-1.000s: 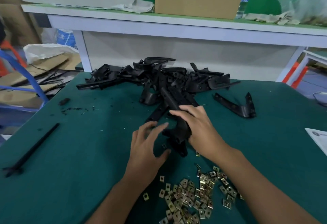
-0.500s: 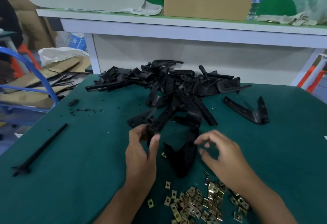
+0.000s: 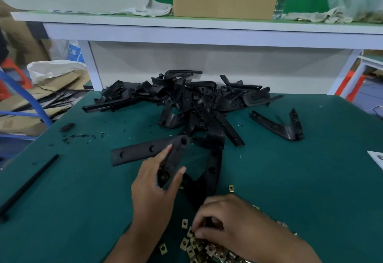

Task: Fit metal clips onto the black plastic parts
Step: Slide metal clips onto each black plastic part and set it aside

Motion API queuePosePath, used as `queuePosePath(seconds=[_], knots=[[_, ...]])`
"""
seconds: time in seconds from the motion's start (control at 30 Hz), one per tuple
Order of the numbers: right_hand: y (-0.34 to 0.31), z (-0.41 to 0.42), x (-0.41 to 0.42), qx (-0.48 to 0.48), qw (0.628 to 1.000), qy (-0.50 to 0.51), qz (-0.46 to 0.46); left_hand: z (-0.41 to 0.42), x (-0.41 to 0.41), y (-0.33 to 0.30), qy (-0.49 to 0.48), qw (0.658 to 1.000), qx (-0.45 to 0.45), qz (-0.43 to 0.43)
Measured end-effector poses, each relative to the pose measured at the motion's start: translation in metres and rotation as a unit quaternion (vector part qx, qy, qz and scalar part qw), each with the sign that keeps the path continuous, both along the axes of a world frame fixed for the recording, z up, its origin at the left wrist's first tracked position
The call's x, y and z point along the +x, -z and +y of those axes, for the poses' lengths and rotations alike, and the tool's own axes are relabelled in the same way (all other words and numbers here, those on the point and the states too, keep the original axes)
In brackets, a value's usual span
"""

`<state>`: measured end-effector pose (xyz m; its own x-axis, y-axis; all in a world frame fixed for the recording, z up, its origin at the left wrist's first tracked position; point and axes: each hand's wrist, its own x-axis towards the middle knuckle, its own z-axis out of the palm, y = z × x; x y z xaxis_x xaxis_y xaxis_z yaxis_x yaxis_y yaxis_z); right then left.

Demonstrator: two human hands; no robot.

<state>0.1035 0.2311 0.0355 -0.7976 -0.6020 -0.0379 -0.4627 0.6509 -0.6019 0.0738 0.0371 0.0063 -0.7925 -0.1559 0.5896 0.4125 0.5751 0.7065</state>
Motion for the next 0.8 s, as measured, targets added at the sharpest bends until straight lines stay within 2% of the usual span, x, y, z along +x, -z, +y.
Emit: queuePosePath(seconds=[0.17, 0.37, 0.47, 0.53, 0.6, 0.73, 0.8], knots=[[0.005, 0.000, -0.001, -0.115, 0.990, 0.072, -0.032, -0.001, -0.004, 0.004, -0.016, 0.997, 0.004, 0.080], [0.006, -0.008, 0.002, -0.283, 0.946, 0.158, -0.015, 0.002, -0.001, 0.003, 0.003, 0.997, -0.017, 0.077], [0.002, -0.011, 0.003, -0.326, 0.931, 0.166, -0.017, 0.004, 0.001, 0.003, 0.054, 0.986, -0.106, 0.113], [0.000, -0.011, 0.003, -0.342, 0.923, 0.171, -0.036, 0.010, 0.002, 0.004, 0.125, 0.965, -0.192, 0.127], [0.002, -0.010, 0.000, -0.354, 0.914, 0.194, -0.048, 0.016, 0.004, 0.003, 0.184, 0.947, -0.235, 0.117], [0.004, -0.007, -0.004, -0.370, 0.905, 0.201, -0.064, 0.018, 0.010, 0.000, 0.236, 0.941, -0.235, 0.057], [0.006, -0.008, -0.006, -0.385, 0.900, 0.192, -0.073, 0.017, 0.012, -0.002, 0.249, 0.940, -0.228, 0.054]])
